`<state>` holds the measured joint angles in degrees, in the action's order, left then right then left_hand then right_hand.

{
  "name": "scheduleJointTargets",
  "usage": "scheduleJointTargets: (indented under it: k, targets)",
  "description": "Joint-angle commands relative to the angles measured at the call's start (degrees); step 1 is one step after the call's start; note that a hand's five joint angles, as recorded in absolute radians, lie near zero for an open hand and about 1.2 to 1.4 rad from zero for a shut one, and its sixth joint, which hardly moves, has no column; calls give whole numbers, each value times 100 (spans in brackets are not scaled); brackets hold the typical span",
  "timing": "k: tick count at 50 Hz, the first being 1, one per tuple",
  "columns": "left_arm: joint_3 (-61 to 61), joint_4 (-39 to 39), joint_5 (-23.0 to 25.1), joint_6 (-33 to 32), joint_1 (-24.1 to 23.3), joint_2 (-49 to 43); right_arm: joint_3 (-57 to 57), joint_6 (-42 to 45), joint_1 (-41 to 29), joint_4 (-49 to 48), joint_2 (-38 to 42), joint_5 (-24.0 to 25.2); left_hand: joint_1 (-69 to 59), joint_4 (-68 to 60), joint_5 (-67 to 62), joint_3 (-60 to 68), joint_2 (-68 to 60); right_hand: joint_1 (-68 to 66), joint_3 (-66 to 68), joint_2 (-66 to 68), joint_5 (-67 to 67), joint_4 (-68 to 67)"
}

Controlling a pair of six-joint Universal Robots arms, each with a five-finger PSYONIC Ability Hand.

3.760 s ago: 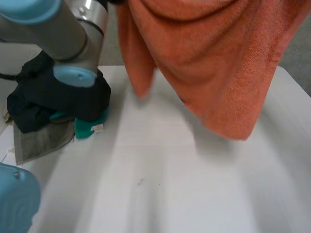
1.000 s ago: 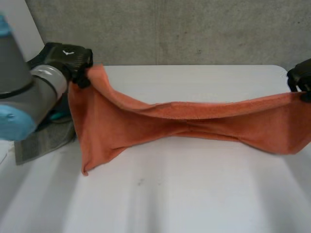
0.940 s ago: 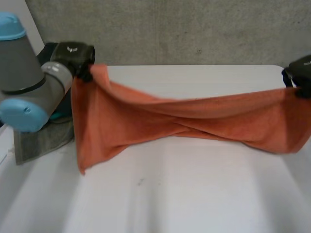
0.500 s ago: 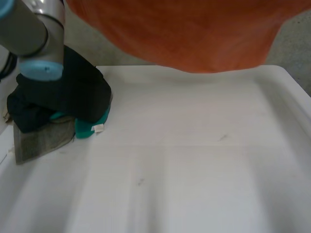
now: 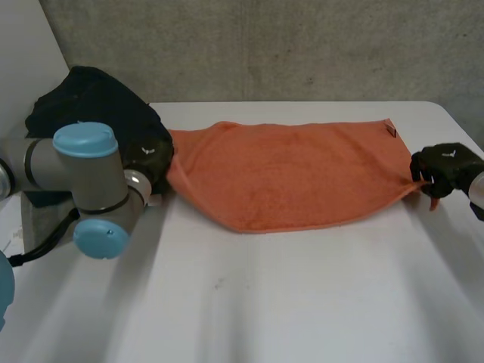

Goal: Fold the laundry.

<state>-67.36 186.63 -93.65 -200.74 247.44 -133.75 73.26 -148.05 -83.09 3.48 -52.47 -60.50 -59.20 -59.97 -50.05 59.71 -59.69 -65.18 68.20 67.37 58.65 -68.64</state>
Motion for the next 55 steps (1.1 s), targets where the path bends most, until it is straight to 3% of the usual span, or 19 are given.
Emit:
scheduleJointTargets:
  k: [1, 9, 27, 31, 36, 38, 42, 49, 55]
  targets:
    - [-330, -48, 215, -1000, -2, 130, 30, 30, 20, 196, -27, -6, 991, 1068, 1076, -1041, 1039, -1482, 1180, 1263, 1135, -1136]
    - [-874, 127, 655, -1835, -20, 279, 100, 30, 56, 284, -53, 3, 1987, 2064, 2072, -2038, 2036, -1482, 1180, 1263, 1135, -1136]
    - [-1895, 1165, 1156, -3146, 6, 491, 303, 57, 73, 399, -88, 3, 1939, 2016, 2023, -1989, 1987, -1482, 1180, 1263, 1135, -1136]
    - [-1939, 1192, 1261, -3435, 85, 456, 346, 57, 117, 416, -141, 3, 380, 457, 465, -431, 428, -1482, 1180, 1263, 1135, -1136]
    - [-2071, 1121, 1393, -3629, 112, 517, 355, 83, 144, 460, -176, -15, -93, -17, -9, 43, -45, -1482, 1180, 1263, 1135, -1136]
    - [-2132, 1104, 1455, -3656, 112, 587, 355, 100, 152, 530, -211, -15, -2021, -1944, -1937, 1971, -1973, -1482, 1180, 1263, 1135, -1136]
    - [-2290, 894, 1429, -3691, 112, 894, 338, 276, 179, 942, -387, -59, -2080, -2003, -1995, 2029, -2031, -1482, 1180, 1263, 1135, -1136]
    - [-2747, -336, 849, -3060, 270, 1834, 452, 2049, 477, 2576, -1037, -550, -2080, -2003, -1995, 2029, -2031, -1482, 1180, 1263, 1135, -1136]
    - [-2976, -1883, 734, -1610, 533, 2406, 839, 4466, 987, 3860, -1362, -744, -2080, -2003, -1995, 2029, -2031, -1482, 1180, 1263, 1135, -1136]
